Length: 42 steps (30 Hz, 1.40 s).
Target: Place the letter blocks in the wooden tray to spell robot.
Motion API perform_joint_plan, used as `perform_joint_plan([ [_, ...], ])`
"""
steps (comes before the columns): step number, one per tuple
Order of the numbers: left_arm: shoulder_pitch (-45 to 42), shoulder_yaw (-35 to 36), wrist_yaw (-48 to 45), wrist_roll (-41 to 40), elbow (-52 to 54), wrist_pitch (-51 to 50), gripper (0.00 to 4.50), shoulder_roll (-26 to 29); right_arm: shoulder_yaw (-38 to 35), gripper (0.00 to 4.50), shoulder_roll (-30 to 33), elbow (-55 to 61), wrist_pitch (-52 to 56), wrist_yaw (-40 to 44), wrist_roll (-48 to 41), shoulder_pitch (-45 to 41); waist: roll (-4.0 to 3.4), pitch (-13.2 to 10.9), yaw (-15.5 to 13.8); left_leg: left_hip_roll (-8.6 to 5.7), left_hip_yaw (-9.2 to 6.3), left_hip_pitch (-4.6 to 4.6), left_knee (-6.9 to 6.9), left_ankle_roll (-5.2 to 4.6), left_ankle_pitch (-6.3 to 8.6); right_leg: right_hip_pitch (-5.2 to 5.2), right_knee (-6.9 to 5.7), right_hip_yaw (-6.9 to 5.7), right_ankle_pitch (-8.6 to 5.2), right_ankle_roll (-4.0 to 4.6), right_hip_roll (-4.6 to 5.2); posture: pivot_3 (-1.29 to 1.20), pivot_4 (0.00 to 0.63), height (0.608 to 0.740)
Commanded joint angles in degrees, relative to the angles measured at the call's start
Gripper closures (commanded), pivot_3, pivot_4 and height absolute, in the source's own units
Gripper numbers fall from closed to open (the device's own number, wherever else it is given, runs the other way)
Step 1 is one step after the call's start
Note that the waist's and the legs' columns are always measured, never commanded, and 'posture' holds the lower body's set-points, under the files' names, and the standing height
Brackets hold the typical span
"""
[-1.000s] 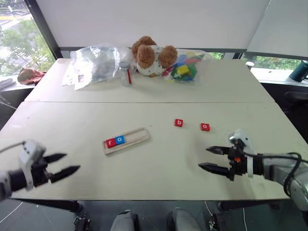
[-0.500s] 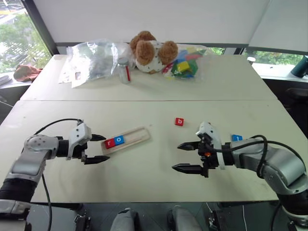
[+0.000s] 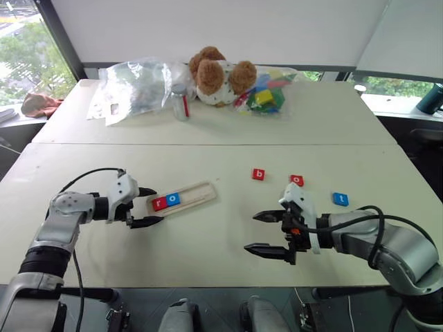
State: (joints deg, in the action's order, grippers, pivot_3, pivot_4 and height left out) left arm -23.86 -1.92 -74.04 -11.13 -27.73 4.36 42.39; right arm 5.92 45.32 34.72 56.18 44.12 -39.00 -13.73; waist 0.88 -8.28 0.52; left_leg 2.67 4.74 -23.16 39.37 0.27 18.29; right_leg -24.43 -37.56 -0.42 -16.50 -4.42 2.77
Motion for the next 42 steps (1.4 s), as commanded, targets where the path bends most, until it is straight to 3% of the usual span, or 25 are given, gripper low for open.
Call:
perform_joint_plan([
  [1, 0.41, -1.14, -0.22, 1.30, -1.05, 0.43, 1.40, -0.32, -1.58, 0.00, -0.11, 1.49, -1.10, -0.51, -0.18, 0.41, 0.01, 0.02, 0.00, 0.00, 0.00, 0.01, 0.02, 0.00, 0.00, 0.01, 0.00, 0.00, 0.00, 0.00, 0.00, 0.00, 0.150, 0.740],
  [6, -1.45, -2.32, -1.36, 2.24, 0.43, 0.57, 1.40, 0.11, -1.93, 0.00, 0.34, -0.50, -3.26, -1.76, 2.43, 1.57, 0.01, 0.02, -0.09, 0.00, -0.01, 0.08, 0.02, 0.00, 0.00, 0.10, 0.00, 0.01, 0.00, 0.00, -0.01, 0.00, 0.150, 0.740],
  [11, -10.15, -5.62, -5.12, 3.18, -0.70, 0.45, 1.40, -2.15, -5.83, 0.00, -3.35, -7.06, -5.78, -9.69, 7.62, 0.64, 0.04, 0.04, -0.85, -0.05, 0.01, 0.00, 0.20, -0.01, 0.00, 0.11, -0.03, 0.00, 0.00, 0.00, -0.05, 0.00, 0.150, 0.740],
  [17, -19.82, -10.56, -6.62, 7.68, -12.97, 6.20, 1.40, -9.30, -10.29, 0.00, -6.63, -6.46, -4.41, -17.42, 10.38, 1.52, 0.04, 0.04, -1.24, -0.21, 0.01, -0.15, 0.49, 0.02, -0.01, 0.08, -0.05, 0.02, 0.01, -0.01, -0.09, 0.00, 0.150, 0.740],
  [24, -23.62, -11.65, -8.43, 9.92, -22.48, 11.69, 1.40, -13.21, -13.15, 0.00, -10.90, -3.32, 0.85, -25.56, 10.73, 0.87, 0.04, 0.04, -0.84, -0.16, -0.02, -0.16, 0.52, -0.03, 0.02, -0.01, -0.21, 0.05, 0.01, -0.03, -0.19, 0.00, 0.150, 0.740],
  [27, -24.46, -11.46, -8.76, 10.29, -24.58, 12.91, 0.02, -13.84, -13.36, 0.00, -16.12, -3.58, 4.90, -31.17, 10.90, -2.33, 0.04, 0.04, -0.71, -0.14, -0.01, -0.14, 0.61, -0.23, 0.13, -0.02, -0.37, 0.08, 0.01, -0.02, -0.17, 0.00, 0.150, 0.740],
  [30, -24.99, -10.98, -7.71, 10.47, -25.95, 13.95, 0.02, -14.29, -13.09, 0.00, -23.84, -5.35, 8.82, -38.88, 12.97, -5.88, 0.03, 0.04, -0.73, -0.14, 0.00, -0.12, 0.66, -0.22, 0.13, -0.02, -0.46, 0.09, 0.01, -0.02, -0.15, 0.00, 0.150, 0.740],
  [36, -23.74, -9.44, -6.81, 10.22, -21.98, 13.97, 0.02, -11.30, -9.75, 0.00, -33.72, -12.43, 9.27, -46.31, 18.17, -11.38, 0.03, 0.05, -0.61, -0.15, -0.02, -0.14, 0.66, -0.19, 0.11, -0.04, -0.49, 0.09, 0.01, -0.02, -0.14, 0.00, 0.150, 0.740],
  [42, -18.22, -6.72, -9.20, 5.88, -6.17, 4.56, 0.02, -3.68, -9.16, 0.00, -38.49, -21.74, 7.33, -47.90, 21.19, -15.49, 0.00, 0.02, 0.79, 0.03, -0.02, -0.14, 0.60, 0.02, -0.01, -0.14, -0.57, 0.11, 0.01, -0.02, -0.17, 0.00, 0.150, 0.740],
])
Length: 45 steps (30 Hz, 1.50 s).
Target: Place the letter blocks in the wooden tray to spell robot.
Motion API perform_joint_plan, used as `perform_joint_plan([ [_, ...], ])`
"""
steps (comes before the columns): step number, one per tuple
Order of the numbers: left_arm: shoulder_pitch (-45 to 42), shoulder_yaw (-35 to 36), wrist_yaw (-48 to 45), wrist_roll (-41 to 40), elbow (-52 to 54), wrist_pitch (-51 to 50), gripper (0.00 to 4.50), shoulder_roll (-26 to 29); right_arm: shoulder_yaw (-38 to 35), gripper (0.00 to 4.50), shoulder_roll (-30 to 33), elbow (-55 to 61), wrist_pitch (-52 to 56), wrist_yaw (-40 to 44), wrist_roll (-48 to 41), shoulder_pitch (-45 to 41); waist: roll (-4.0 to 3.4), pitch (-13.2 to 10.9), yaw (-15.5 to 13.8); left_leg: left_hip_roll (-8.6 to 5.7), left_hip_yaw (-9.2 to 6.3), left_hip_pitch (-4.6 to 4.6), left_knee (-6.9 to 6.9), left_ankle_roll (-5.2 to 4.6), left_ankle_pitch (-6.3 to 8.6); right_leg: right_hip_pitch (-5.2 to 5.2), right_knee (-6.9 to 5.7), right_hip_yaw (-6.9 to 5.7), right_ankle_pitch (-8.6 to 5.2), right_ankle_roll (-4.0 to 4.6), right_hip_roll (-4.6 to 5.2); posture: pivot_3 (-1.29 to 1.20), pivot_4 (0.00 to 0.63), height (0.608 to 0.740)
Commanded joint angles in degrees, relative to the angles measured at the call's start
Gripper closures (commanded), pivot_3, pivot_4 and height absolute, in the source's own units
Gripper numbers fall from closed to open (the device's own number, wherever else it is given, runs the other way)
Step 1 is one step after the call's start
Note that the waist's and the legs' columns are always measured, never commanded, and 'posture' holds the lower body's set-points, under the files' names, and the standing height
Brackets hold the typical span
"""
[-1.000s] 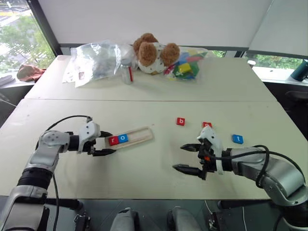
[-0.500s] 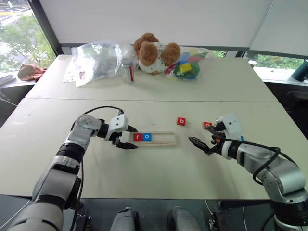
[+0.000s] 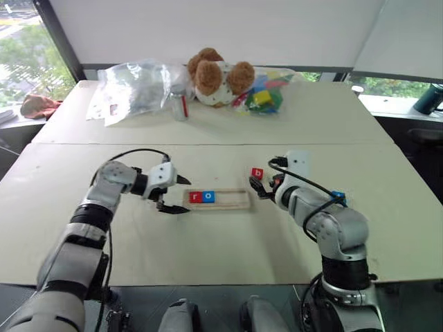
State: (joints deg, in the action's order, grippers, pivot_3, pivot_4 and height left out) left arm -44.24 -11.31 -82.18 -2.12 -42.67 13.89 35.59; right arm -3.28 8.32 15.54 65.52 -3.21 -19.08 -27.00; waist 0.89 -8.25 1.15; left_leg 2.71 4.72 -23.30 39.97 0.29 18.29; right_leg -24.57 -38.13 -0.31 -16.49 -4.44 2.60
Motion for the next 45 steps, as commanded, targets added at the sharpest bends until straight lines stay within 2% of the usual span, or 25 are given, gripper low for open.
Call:
perform_joint_plan([
  [1, 3.42, 3.19, -0.87, -3.81, 11.80, -6.99, 0.02, 4.02, 0.12, 0.00, -1.92, -3.66, -2.43, -0.48, 1.63, -2.65, -0.02, -0.01, 0.11, 0.01, 0.01, 0.00, -0.02, 0.04, -0.03, -0.01, -0.01, 0.02, 0.00, 0.00, -0.01, 0.00, 0.150, 0.740],
  [8, 14.16, 9.93, 5.58, -9.76, 34.54, -22.34, 0.02, 9.66, 3.16, 0.00, -5.29, -15.75, -9.06, 0.36, 5.44, -8.14, -0.04, -0.02, 0.45, 0.04, 0.03, 0.00, -0.02, 0.04, -0.03, -0.03, -0.04, 0.07, 0.00, 0.00, 0.06, 0.00, 0.150, 0.740],
  [15, 20.34, 13.10, 11.47, -11.63, 42.70, -27.74, 0.02, 11.01, 5.73, 0.00, -5.39, -25.37, -14.88, 0.40, 10.44, -11.54, -0.03, -0.02, 0.90, 0.02, 0.02, 0.01, -0.02, 0.06, -0.04, -0.02, -0.07, 0.08, 0.00, 0.00, 0.06, 0.00, 0.150, 0.740],
  [16, 20.75, 13.27, 12.14, -11.81, 43.34, -28.11, 0.00, 10.98, 6.05, 0.40, -5.21, -25.97, -15.71, 0.51, 11.07, -11.54, -0.03, -0.02, 1.03, 0.02, 0.02, 0.01, -0.02, 0.08, -0.05, -0.02, -0.07, 0.08, 0.00, 0.00, 0.06, 0.00, 0.150, 0.740],
  [18, 21.27, 13.40, 13.38, -12.34, 44.56, -28.97, 0.00, 10.80, 6.73, 0.89, -4.87, -26.65, -16.91, 0.92, 12.05, -11.33, -0.03, -0.02, 1.26, 0.02, 0.02, 0.01, -0.02, 0.10, -0.05, -0.02, -0.08, 0.08, 0.00, 0.00, 0.07, 0.00, 0.150, 0.740],
  [22, 20.91, 12.65, 14.45, -12.77, 45.83, -29.81, 0.00, 10.45, 7.37, 3.02, -4.75, -26.42, -17.59, 1.29, 13.59, -10.46, -0.04, -0.02, 1.37, 0.04, 0.01, 0.02, -0.03, 0.14, -0.08, -0.02, -0.09, 0.08, 0.00, 0.00, 0.05, 0.00, 0.150, 0.740],
  [23, 20.45, 12.37, 14.50, -12.84, 45.84, -29.88, 0.00, 10.31, 7.24, 3.30, -4.84, -26.15, -17.68, 1.28, 13.68, -10.27, -0.04, -0.02, 1.37, 0.04, 0.01, 0.03, -0.04, 0.15, -0.09, -0.02, -0.09, 0.08, 0.00, 0.00, 0.05, 0.00, 0.150, 0.740],
  [28, 18.24, 10.38, 13.24, -14.07, 46.24, -30.68, 0.00, 9.32, 7.85, 3.30, -2.94, -20.89, -18.39, 3.57, 14.46, -8.95, -0.04, -0.03, 1.17, 0.03, 0.02, 0.02, -0.04, 0.17, -0.10, -0.02, -0.08, 0.08, 0.00, 0.00, 0.06, 0.00, 0.150, 0.740],
  [31, 18.63, 9.03, 11.70, -15.51, 48.39, -31.86, 0.00, 9.07, 7.76, 3.30, 0.83, -9.31, -13.80, 5.33, 14.58, -5.27, -0.07, -0.04, 1.12, 0.01, 0.01, -0.03, -0.05, 0.25, -0.14, -0.02, -0.07, 0.08, 0.00, 0.00, 0.07, 0.00, 0.150, 0.740],
  [35, 19.59, 7.69, 10.33, -17.09, 51.37, -33.38, 0.00, 8.93, 4.80, 3.30, 3.36, 10.16, -1.76, 5.20, 13.29, 2.77, -0.07, -0.04, 0.94, 0.02, -0.04, -0.09, -0.13, 0.25, -0.13, -0.04, -0.04, 0.13, 0.00, 0.00, 0.06, 0.00, 0.150, 0.740],
  [40, 19.72, 5.03, 8.86, -18.49, 54.33, -35.45, 0.00, 8.37, 1.30, 3.30, -1.34, 25.26, 10.31, 1.98, 13.89, 12.12, -0.05, -0.03, 1.11, 0.02, -0.05, -0.02, -0.15, 0.04, -0.02, -0.04, 0.03, 0.15, -0.01, 0.00, 0.04, 0.00, 0.150, 0.740],
  [45, 18.57, 3.22, 8.45, -17.86, 53.26, -34.98, 0.00, 8.09, -2.25, 3.30, -6.47, 24.32, 12.00, -0.33, 14.96, 13.81, -0.06, -0.03, 1.19, 0.01, -0.04, 0.09, -0.08, 0.09, -0.05, 0.02, -0.09, 0.15, 0.00, 0.01, -0.04, 0.00, 0.150, 0.740],
])
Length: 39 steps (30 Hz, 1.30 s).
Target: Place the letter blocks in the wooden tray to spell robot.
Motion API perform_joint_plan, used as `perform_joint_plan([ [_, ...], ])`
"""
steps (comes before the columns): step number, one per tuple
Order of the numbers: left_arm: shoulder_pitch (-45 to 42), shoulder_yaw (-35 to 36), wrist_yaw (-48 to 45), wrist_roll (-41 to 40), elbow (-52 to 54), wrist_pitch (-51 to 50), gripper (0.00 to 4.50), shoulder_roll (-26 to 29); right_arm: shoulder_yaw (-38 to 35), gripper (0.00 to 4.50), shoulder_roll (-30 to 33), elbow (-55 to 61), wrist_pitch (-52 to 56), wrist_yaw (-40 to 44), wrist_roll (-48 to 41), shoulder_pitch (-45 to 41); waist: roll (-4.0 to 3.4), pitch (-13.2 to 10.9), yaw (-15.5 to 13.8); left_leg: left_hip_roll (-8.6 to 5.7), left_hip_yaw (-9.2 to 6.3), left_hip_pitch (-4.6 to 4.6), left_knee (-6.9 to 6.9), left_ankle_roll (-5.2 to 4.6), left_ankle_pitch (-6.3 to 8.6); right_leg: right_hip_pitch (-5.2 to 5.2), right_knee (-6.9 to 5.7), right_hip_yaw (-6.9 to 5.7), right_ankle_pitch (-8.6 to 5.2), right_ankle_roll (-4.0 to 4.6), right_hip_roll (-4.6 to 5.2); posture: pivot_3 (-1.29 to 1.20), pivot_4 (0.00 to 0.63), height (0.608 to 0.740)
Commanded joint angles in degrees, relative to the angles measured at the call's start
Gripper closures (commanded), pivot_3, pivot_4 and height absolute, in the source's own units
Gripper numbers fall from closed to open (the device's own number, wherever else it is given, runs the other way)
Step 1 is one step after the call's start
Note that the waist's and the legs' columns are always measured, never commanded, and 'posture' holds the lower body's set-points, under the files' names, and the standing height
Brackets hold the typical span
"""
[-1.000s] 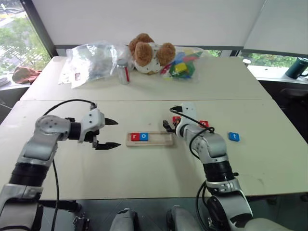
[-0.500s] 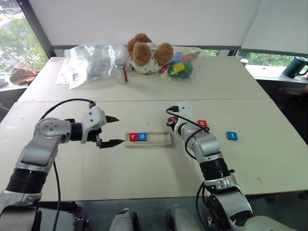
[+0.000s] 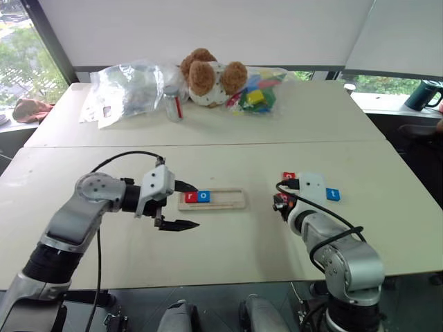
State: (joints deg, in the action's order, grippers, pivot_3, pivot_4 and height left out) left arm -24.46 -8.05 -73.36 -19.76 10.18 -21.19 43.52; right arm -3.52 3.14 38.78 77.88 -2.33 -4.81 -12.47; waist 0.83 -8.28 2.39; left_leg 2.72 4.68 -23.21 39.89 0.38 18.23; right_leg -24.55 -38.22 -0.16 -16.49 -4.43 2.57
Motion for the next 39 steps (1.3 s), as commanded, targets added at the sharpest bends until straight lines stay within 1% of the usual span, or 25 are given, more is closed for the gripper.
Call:
perform_joint_plan([
  [1, -1.42, -0.32, -0.47, 0.01, 0.14, 0.40, 0.00, 0.20, -2.31, 3.30, -1.76, 0.33, -0.65, -1.46, 0.85, -0.87, 0.00, 0.00, -0.10, 0.00, -0.01, 0.00, 0.00, 0.00, 0.00, 0.00, 0.00, 0.00, 0.00, 0.00, -0.01, 0.00, 0.150, 0.740],
  [7, -2.38, -0.63, -0.50, 0.42, -1.11, 0.80, 0.00, 0.12, -1.87, 3.30, -3.48, -3.23, -2.20, -2.55, 1.45, -0.91, -0.01, -0.01, -0.21, -0.02, -0.03, -0.03, -0.02, -0.01, 0.00, -0.02, 0.05, 0.00, -0.01, 0.01, -0.05, 0.00, 0.150, 0.740],
  [8, -2.42, -0.57, -0.36, 0.46, -1.22, 0.72, 0.00, 0.10, -2.07, 2.25, -3.82, -3.89, -2.33, -2.61, 1.52, -0.86, -0.01, -0.01, -0.21, -0.02, -0.03, -0.04, -0.02, -0.01, 0.01, -0.02, 0.06, 0.00, -0.01, 0.01, -0.05, 0.00, 0.150, 0.740],
  [9, -2.41, -0.52, -0.26, 0.46, -1.29, 0.65, 0.00, 0.09, -2.96, 1.93, -4.71, -4.59, -2.34, -2.66, 1.31, -0.91, 0.00, 0.00, -0.21, -0.01, -0.03, -0.04, -0.02, -0.01, 0.01, -0.02, 0.06, 0.00, -0.01, 0.01, -0.05, 0.00, 0.150, 0.740],
  [10, -2.26, -0.43, -0.10, 0.44, -1.21, 0.57, 0.00, 0.11, -4.08, 1.36, -5.49, -5.31, -2.30, -2.86, 1.26, -0.95, 0.00, 0.00, -0.21, -0.01, -0.03, -0.03, -0.02, -0.01, 0.00, -0.02, 0.06, 0.00, -0.01, 0.00, -0.05, 0.00, 0.150, 0.740],
  [11, -2.12, -0.38, 0.00, 0.44, -1.19, 0.57, 0.00, 0.13, -4.38, 0.88, -5.26, -5.97, -2.76, -2.82, 1.43, -0.95, 0.01, 0.00, -0.21, -0.01, -0.03, -0.03, -0.02, -0.01, 0.00, -0.01, 0.06, 0.00, -0.01, 0.00, -0.05, 0.00, 0.150, 0.740],
  [12, -2.04, -0.34, 0.10, 0.47, -1.24, 0.59, 0.00, 0.15, -4.22, 0.27, -4.71, -6.40, -3.27, -2.64, 1.64, -1.04, 0.01, 0.01, -0.20, -0.01, -0.03, -0.03, -0.02, -0.01, 0.00, -0.01, 0.05, 0.00, -0.01, 0.00, -0.05, 0.00, 0.150, 0.740],
  [13, -2.03, -0.28, 0.20, 0.48, -1.37, 0.58, 0.00, 0.16, -4.12, 0.04, -4.41, -6.59, -3.40, -2.46, 1.67, -1.22, 0.02, 0.01, -0.24, -0.01, -0.03, -0.03, -0.01, -0.01, 0.00, 0.00, 0.05, 0.00, -0.01, 0.00, -0.03, 0.00, 0.150, 0.740],
  [18, -3.18, 1.01, 0.43, 0.34, -4.63, 1.10, 0.00, 0.26, -1.70, 0.04, 0.17, -2.26, -3.36, 1.70, -0.28, -2.69, 0.02, 0.01, -0.45, -0.04, -0.02, -0.03, 0.01, -0.01, 0.01, 0.03, 0.07, 0.00, -0.01, 0.00, 0.00, 0.00, 0.150, 0.740],
  [21, -3.36, 1.82, 0.09, 0.90, -7.51, 2.68, 0.00, 1.12, -3.04, 0.04, 4.13, 1.12, -2.72, 6.66, -3.37, -3.70, 0.00, 0.00, -0.35, -0.03, -0.05, -0.04, -0.01, -0.02, 0.01, 0.01, 0.07, -0.01, -0.01, 0.00, -0.05, 0.00, 0.150, 0.740],
  [24, -3.34, 2.74, -0.20, 1.04, -9.79, 3.67, 0.00, 2.09, -10.17, 0.04, 6.48, 0.98, 0.20, 14.33, -10.14, -6.02, 0.00, 0.00, -0.15, -0.02, -0.06, -0.03, -0.02, -0.02, 0.01, 0.00, 0.08, -0.01, -0.01, 0.00, -0.07, 0.00, 0.150, 0.740],
  [25, -3.22, 2.95, -0.30, 0.88, -10.06, 3.81, 0.00, 2.34, -11.88, 0.04, 8.53, 0.06, -0.30, 17.43, -12.30, -6.49, -0.01, -0.01, -0.20, -0.01, -0.07, -0.03, -0.02, -0.02, 0.01, 0.00, 0.07, -0.01, -0.01, 0.00, -0.08, 0.00, 0.150, 0.740],
  [26, -2.99, 3.29, -0.31, 0.43, -9.99, 3.61, 0.00, 2.55, -12.12, 0.04, 13.09, -1.46, -2.27, 21.88, -14.03, -6.23, -0.02, -0.01, -0.27, -0.02, -0.06, -0.04, -0.02, -0.02, 0.01, 0.00, 0.08, -0.01, -0.01, 0.00, -0.06, 0.00, 0.150, 0.740],
  [28, -2.28, 4.05, -0.38, -0.84, -8.94, 2.51, 0.00, 2.94, -10.35, 0.04, 23.92, -5.51, -11.18, 32.51, -15.48, -4.33, -0.04, -0.03, -0.72, -0.04, -0.05, -0.05, -0.02, -0.08, 0.05, 0.02, 0.13, -0.02, -0.01, 0.00, -0.01, 0.00, 0.150, 0.740],
  [30, -1.32, 4.60, -0.57, -1.86, -7.18, 1.23, 0.00, 3.48, -7.63, 0.04, 33.91, -11.48, -24.63, 43.50, -14.11, -1.55, -0.03, -0.03, -1.34, -0.08, 0.00, -0.05, -0.02, -0.19, 0.11, 0.04, 0.23, 0.00, -0.01, 0.00, 0.03, 0.00, 0.150, 0.740],
  [32, 0.04, 4.98, -0.15, -1.88, -5.56, 0.34, 0.00, 4.21, -5.10, 0.04, 40.69, -18.46, -38.49, 51.55, -11.37, 0.47, 0.00, -0.03, -1.59, -0.18, 0.01, -0.05, -0.02, -0.27, 0.15, 0.06, 0.29, 0.01, -0.03, -0.03, 0.02, 0.00, 0.150, 0.740],
  [33, 1.11, 5.25, 0.07, -2.03, -4.53, -0.15, 0.00, 4.76, -4.83, 0.04, 42.61, -22.53, -43.86, 54.70, -10.94, 0.57, 0.00, -0.03, -1.60, -0.22, -0.01, -0.05, -0.02, -0.29, 0.17, 0.08, 0.29, 0.01, -0.03, -0.03, 0.01, 0.00, 0.150, 0.740],
  [35, 3.56, 6.34, 0.07, -3.12, -2.07, -1.53, 0.00, 6.00, -4.95, 0.04, 44.98, -30.38, -50.85, 60.71, -11.89, -0.35, 0.00, -0.04, -1.49, -0.23, 0.01, -0.04, -0.01, -0.29, 0.16, 0.08, 0.29, 0.03, -0.03, -0.04, 0.00, 0.00, 0.150, 0.740],
  [39, 5.84, 8.28, 1.13, -4.24, 0.54, -3.03, 0.00, 7.33, -1.10, 0.04, 47.12, -40.11, -61.58, 69.16, -10.44, -1.58, -0.02, -0.05, -1.58, -0.05, 0.07, 0.02, 0.03, -0.28, 0.16, 0.08, 0.21, 0.08, -0.02, -0.04, -0.01, 0.00, 0.150, 0.740],
])
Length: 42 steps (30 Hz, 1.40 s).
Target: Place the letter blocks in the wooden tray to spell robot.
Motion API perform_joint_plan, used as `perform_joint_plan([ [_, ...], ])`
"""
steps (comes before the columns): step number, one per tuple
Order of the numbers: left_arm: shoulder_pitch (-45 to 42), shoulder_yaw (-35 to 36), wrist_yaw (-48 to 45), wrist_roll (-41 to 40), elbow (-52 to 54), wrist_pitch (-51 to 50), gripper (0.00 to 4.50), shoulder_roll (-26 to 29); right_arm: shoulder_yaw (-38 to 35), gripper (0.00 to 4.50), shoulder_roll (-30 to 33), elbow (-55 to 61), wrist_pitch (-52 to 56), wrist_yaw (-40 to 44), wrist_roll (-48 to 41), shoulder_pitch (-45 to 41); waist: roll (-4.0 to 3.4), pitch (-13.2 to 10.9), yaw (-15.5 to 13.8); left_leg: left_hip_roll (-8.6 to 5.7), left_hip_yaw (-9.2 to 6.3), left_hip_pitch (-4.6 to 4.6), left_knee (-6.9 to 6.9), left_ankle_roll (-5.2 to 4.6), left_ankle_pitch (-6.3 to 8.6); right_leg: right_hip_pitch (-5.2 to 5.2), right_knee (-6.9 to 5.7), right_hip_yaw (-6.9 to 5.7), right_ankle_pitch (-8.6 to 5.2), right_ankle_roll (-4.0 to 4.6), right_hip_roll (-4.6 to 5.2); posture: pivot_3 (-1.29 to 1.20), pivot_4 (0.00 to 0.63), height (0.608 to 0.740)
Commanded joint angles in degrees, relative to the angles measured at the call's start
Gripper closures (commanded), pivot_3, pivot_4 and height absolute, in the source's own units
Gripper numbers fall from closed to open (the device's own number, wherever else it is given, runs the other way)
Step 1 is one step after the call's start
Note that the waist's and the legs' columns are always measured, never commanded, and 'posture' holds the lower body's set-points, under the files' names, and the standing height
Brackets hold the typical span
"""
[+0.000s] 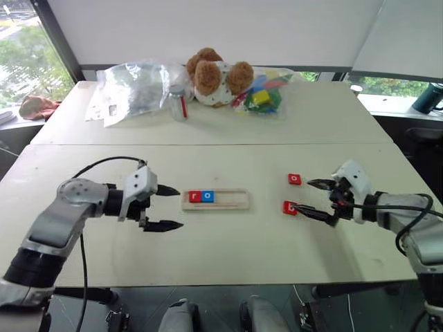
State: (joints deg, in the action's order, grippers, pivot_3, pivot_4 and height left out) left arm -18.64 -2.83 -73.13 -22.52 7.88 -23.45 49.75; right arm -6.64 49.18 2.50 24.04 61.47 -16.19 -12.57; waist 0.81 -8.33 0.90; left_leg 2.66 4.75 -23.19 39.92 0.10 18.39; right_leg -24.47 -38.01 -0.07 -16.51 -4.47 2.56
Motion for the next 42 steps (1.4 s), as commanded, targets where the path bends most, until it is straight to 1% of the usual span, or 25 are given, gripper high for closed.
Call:
perform_joint_plan([
  [1, 0.13, 3.37, 1.49, -1.61, 3.32, -1.13, 0.00, 1.14, 3.19, 0.04, 0.47, -5.51, -9.34, 6.25, 1.26, -2.17, 0.00, 0.00, -0.14, 0.01, 0.00, 0.01, 0.01, 0.00, 0.00, 0.01, -0.03, 0.00, 0.00, 0.00, 0.00, 0.00, 0.150, 0.740],
  [7, 0.74, 4.11, 3.08, -1.80, 4.91, -2.31, 0.00, 1.48, 6.89, 0.04, -2.76, -11.99, -14.97, 7.24, 2.93, -5.35, -0.01, -0.01, -0.20, 0.03, 0.02, 0.03, 0.05, 0.02, -0.01, 0.03, -0.06, 0.00, 0.00, 0.00, 0.00, 0.00, 0.150, 0.740],
  [13, 0.22, 3.97, 3.37, -1.70, 4.55, -2.31, 0.00, 1.94, 8.32, 0.04, -3.75, -16.75, -18.06, 7.71, 4.11, -7.51, -0.04, -0.03, -0.28, 0.02, 0.04, 0.03, 0.06, 0.04, -0.02, 0.03, -0.07, 0.00, 0.00, 0.00, 0.02, 0.00, 0.150, 0.740],
  [16, -0.17, 3.36, 3.39, -1.12, 4.01, -1.73, 0.00, 1.92, 8.82, 0.82, -4.48, -19.89, -19.44, 7.97, 4.70, -8.70, -0.04, -0.03, -0.26, 0.02, 0.04, 0.04, 0.07, 0.05, -0.03, 0.03, -0.07, 0.00, 0.00, 0.01, 0.02, 0.00, 0.150, 0.740],
  [19, -0.29, 3.44, 3.31, -0.96, 3.35, -1.43, 0.00, 2.00, 9.14, 2.45, -5.11, -21.23, -20.25, 8.54, 4.82, -9.12, -0.04, -0.03, -0.25, 0.02, 0.04, 0.04, 0.06, 0.07, -0.04, 0.03, -0.08, 0.00, 0.00, 0.01, 0.02, 0.00, 0.150, 0.740],
  [21, -0.21, 3.73, 3.39, -0.77, 2.69, -1.11, 0.00, 2.09, 9.38, 3.36, -5.50, -21.39, -20.48, 8.60, 4.85, -9.28, -0.05, -0.03, -0.24, 0.03, 0.04, 0.05, 0.06, 0.18, -0.10, 0.03, -0.09, 0.00, 0.00, 0.01, 0.01, 0.00, 0.150, 0.740],
  [24, 0.43, 4.34, 3.68, -0.46, 1.77, -0.75, 0.00, 2.37, 9.37, 3.35, -5.67, -21.05, -20.49, 8.42, 4.88, -9.93, -0.05, -0.03, -0.19, 0.03, 0.05, 0.06, 0.06, 0.17, -0.10, 0.03, -0.10, 0.01, 0.00, 0.01, 0.01, 0.00, 0.150, 0.740],
  [26, 1.26, 5.00, 3.73, 0.13, -0.01, 0.13, 0.00, 2.90, 9.67, 3.35, -6.25, -19.16, -18.74, 8.41, 4.23, -12.00, -0.07, -0.04, -0.01, 0.03, 0.05, 0.06, 0.06, 0.17, -0.10, 0.03, -0.11, 0.00, 0.00, 0.01, 0.02, 0.00, 0.150, 0.740],
  [29, 2.11, 5.92, 3.63, 0.93, -3.15, 1.79, 0.00, 3.70, 11.68, 3.35, -8.90, -15.17, -13.88, 8.57, 3.01, -17.18, -0.20, -0.12, 0.44, 0.06, 0.16, 0.16, 0.06, 0.17, -0.10, 0.03, -0.16, 0.06, 0.01, 0.01, 0.00, 0.00, 0.150, 0.740],
  [32, 2.53, 6.70, 3.38, 0.87, -4.19, 2.28, 0.00, 4.10, 15.86, 3.35, -13.01, -13.63, -10.95, 8.62, 4.81, -22.90, -0.23, -0.14, 0.17, 0.11, 0.16, 0.24, 0.02, 0.17, -0.09, 0.03, -0.24, 0.06, 0.01, 0.02, -0.05, 0.00, 0.150, 0.740],
  [36, 2.93, 6.85, 3.94, 0.69, -3.72, 2.48, 0.00, 3.95, 21.76, 3.35, -18.41, -16.85, -10.46, 9.83, 7.58, -28.50, -0.23, -0.14, -0.35, 0.10, 0.15, 0.20, 0.01, 0.17, -0.09, 0.03, -0.21, 0.03, 0.01, 0.02, -0.01, 0.00, 0.150, 0.740],
  [42, 5.09, 7.40, 5.86, 0.00, -0.63, 1.76, 0.00, 3.26, 26.35, 3.35, -22.84, -25.52, -12.82, 10.38, 11.53, -33.40, -0.23, -0.14, -0.20, -0.04, 0.20, 0.04, 0.11, 0.28, -0.15, 0.02, -0.10, 0.02, 0.01, 0.02, 0.18, 0.00, 0.150, 0.740],
])
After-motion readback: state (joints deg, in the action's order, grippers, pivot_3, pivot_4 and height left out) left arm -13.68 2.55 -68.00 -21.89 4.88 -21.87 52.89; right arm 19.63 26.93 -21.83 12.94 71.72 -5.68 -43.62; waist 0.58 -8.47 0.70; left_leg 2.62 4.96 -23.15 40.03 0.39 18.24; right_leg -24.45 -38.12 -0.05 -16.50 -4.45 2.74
